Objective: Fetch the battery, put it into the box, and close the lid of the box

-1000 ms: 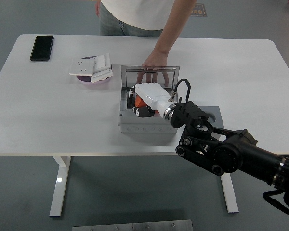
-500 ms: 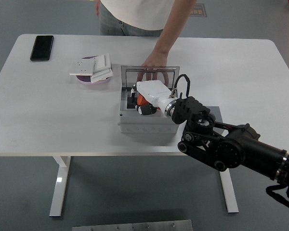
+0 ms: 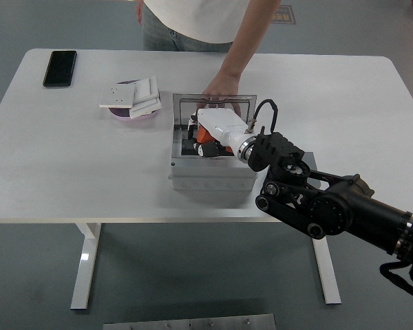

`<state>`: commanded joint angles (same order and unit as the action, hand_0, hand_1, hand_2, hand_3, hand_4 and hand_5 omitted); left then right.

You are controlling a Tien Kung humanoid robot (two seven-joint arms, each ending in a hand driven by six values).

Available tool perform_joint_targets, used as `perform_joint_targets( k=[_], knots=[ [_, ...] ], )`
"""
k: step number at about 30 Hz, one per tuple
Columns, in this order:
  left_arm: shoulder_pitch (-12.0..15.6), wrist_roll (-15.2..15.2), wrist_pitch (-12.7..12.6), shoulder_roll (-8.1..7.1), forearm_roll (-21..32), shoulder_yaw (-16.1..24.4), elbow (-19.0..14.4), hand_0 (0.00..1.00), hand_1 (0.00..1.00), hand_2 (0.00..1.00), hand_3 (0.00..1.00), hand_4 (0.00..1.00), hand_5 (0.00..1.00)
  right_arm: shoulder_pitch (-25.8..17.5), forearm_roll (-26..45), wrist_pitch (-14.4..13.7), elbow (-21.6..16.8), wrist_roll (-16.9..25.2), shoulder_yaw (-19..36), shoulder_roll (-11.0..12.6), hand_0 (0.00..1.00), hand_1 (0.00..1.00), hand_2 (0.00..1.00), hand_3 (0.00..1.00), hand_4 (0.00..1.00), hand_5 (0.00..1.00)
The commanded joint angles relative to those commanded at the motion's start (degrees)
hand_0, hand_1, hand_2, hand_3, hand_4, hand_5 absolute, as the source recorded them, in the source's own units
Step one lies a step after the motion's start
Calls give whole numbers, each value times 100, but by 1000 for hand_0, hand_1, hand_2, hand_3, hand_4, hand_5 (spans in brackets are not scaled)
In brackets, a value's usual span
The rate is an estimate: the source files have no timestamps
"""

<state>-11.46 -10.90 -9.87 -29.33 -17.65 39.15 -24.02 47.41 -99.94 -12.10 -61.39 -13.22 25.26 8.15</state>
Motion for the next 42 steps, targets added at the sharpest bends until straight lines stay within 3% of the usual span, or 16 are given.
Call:
perform_joint_targets(
  k=[1,2,7,8,13,14,19,20,37,38,42],
  knots=[
    [-3,-1,-2,-1,-5,3,0,589,756,599,548,557,69,-2,9,-3,5,3,1,-2,295,276,396,530,396,2],
    [-6,-2,-3,-2,-11,8,-1,589,754,596,546,551,69,-5,14,-7,11,7,1,-4,371,398,534,631,551,2],
    [-18,-9,-6,-1,-30,21,-2,589,754,596,546,551,69,-15,24,-4,26,13,-4,-11,371,398,534,631,551,2],
    [-22,-12,-4,0,-35,23,-3,589,750,597,547,552,67,-17,25,-4,27,16,-4,-11,367,466,586,645,546,2],
    [-37,-27,-3,5,-61,40,-4,589,750,597,547,552,67,-19,23,-9,32,31,-3,-18,367,466,586,645,546,2],
    [-38,-29,-3,5,-62,41,-4,590,751,596,546,551,67,-19,23,-8,32,32,-3,-20,437,507,618,658,567,2],
    [-44,-38,-4,2,-74,53,-6,590,751,596,546,551,67,-9,16,-15,21,26,-11,-26,437,507,618,658,567,2],
    [-46,-39,-4,2,-75,54,-6,588,750,596,546,550,65,-7,16,-13,18,25,-11,-25,495,581,635,665,631,2],
    [-66,-80,-11,4,-144,104,-12,589,745,594,547,540,57,23,33,13,16,23,-15,-8,543,590,632,667,684,2],
    [-64,-92,-15,5,-159,119,-14,589,745,593,546,539,56,23,32,11,14,19,-14,-10,555,596,625,678,831,148],
    [-55,-122,-28,6,-196,156,-20,589,745,593,546,539,56,24,12,3,-16,8,-1,-7,555,596,625,678,831,148]
  ],
)
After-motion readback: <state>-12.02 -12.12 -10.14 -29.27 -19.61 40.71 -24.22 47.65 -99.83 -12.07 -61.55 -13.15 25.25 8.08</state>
